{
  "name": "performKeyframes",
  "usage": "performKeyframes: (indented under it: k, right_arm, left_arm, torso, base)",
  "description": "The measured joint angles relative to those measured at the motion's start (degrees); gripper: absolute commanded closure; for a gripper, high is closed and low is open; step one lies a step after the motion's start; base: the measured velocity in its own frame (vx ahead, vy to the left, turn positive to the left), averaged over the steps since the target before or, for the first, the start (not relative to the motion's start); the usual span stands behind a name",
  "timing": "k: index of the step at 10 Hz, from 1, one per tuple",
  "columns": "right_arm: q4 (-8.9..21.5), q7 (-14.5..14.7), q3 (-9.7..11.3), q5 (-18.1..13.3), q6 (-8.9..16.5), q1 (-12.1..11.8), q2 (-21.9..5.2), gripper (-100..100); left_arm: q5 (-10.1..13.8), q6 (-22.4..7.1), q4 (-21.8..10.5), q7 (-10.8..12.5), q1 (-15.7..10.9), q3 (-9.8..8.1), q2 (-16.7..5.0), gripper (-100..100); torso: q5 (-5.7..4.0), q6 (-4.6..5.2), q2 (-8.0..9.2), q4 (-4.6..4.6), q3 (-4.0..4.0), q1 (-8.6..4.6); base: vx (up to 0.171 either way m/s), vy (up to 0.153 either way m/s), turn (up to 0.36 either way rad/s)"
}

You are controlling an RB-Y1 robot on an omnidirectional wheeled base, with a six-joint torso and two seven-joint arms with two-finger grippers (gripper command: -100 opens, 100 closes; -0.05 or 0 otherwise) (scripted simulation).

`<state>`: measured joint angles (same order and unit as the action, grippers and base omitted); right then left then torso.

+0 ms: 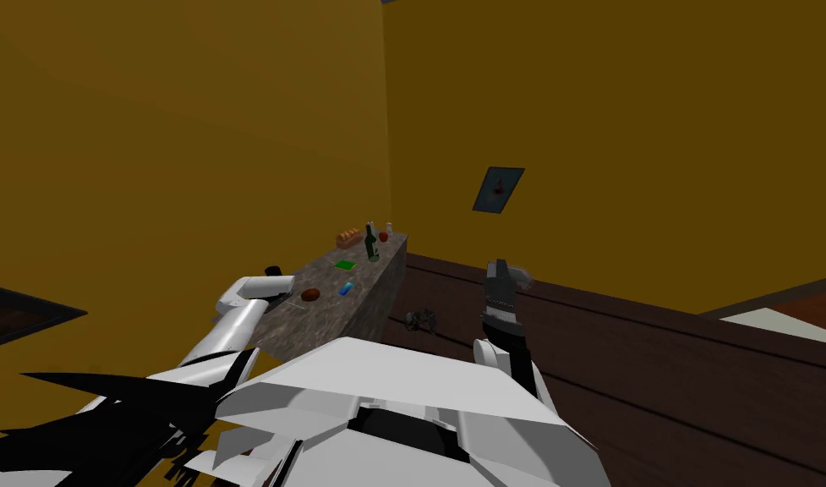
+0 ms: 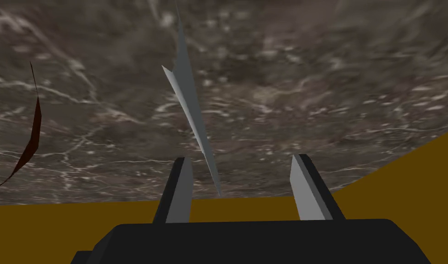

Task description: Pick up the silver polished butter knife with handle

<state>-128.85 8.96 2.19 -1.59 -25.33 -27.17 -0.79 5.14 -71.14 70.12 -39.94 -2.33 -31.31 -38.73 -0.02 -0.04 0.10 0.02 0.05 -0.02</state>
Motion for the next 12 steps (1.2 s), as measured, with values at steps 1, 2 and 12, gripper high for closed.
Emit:
performKeyframes:
  k: [1,2,12]
  right_arm:
    - [0.0,0.0,0.0,0.0,0.0,-0.01,0.0,0]
    - [0.0,0.0,0.0,0.0,0.0,0.0,0.0,0]
    - [-0.01,0.0,0.0,0.0,0.0,-0.01,0.0,0]
  left_arm:
    - [0.03,0.06,0.05,0.05,-0.09,-0.01,0.0,100]
    - [0.01,-0.02,-0.02,0.15,-0.01,-0.09,-0.01,100]
    - [3.38,-2.74,8.55,-5.46,4.19,-1.79,0.67,100]
  torso:
    - [0.01,-0.1,0.0,-0.04,-0.02,-0.01]
    - [0.01,0.07,-0.05,-0.04,-0.05,0.0]
    - [-0.05,-0.01,-0.45,-0.12,-0.28,-0.21]
  base:
    - [-0.002,0.001,0.035]
    - [0.0,0.0,0.0]
    - [0.075,-0.035,0.11]
